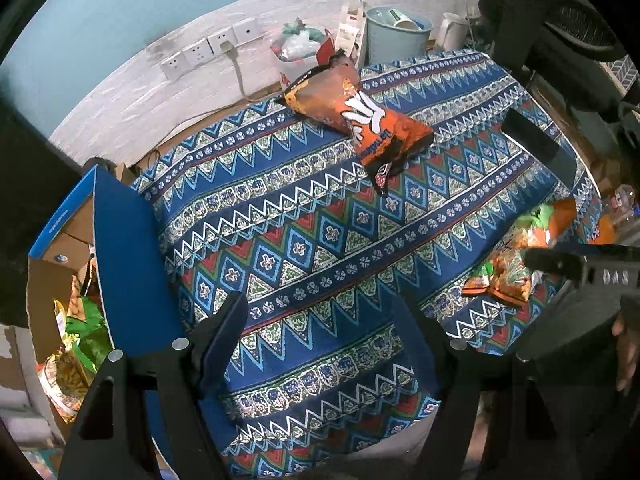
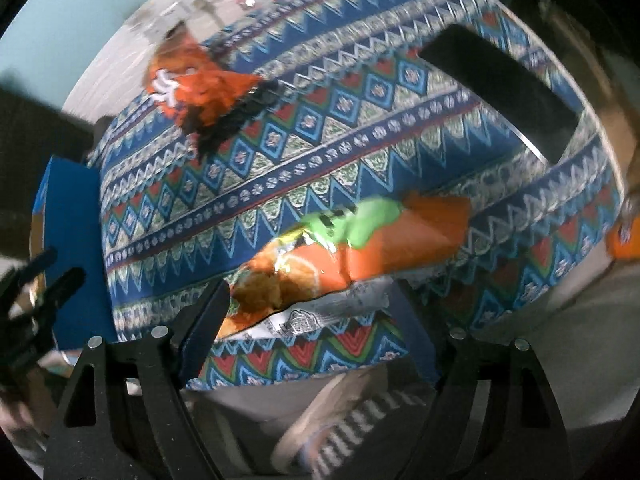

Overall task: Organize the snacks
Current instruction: 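Grasp an orange chip bag with the left gripper while the right gripper grasps an orange-green rice cracker bag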

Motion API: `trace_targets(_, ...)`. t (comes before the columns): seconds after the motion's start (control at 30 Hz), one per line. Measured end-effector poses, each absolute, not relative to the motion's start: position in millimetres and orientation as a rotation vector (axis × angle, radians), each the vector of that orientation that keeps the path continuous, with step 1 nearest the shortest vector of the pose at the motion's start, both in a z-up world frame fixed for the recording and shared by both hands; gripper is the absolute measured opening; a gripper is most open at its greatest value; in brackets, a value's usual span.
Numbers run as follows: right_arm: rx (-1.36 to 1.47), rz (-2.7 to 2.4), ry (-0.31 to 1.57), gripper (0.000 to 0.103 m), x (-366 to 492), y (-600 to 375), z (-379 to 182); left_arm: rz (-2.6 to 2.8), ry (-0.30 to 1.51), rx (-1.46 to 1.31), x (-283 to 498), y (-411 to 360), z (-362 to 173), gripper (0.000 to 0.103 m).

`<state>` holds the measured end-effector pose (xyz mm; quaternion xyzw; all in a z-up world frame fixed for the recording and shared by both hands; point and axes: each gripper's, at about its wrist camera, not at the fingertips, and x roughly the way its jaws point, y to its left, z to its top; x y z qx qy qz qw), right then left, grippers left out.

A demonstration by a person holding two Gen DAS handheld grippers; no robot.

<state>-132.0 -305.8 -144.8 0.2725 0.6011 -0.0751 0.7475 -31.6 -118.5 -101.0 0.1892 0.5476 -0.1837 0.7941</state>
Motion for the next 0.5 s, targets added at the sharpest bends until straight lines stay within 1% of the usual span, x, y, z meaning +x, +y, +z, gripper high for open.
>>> trace_targets(0.2, 0.546, -0.19, 1.336, 0.081, -110.1, -307.1, -157.3, -0.386, 1.187, 0.407, -27.9, -118.7, -104.0, 0.076)
trace_targets(0.5, 0.38, -0.176, 1.382, 0.082, -73.0, -296.4, -175.6, -0.371, 1.203, 0.413, -18.8, -117.9, -112.7, 0.076)
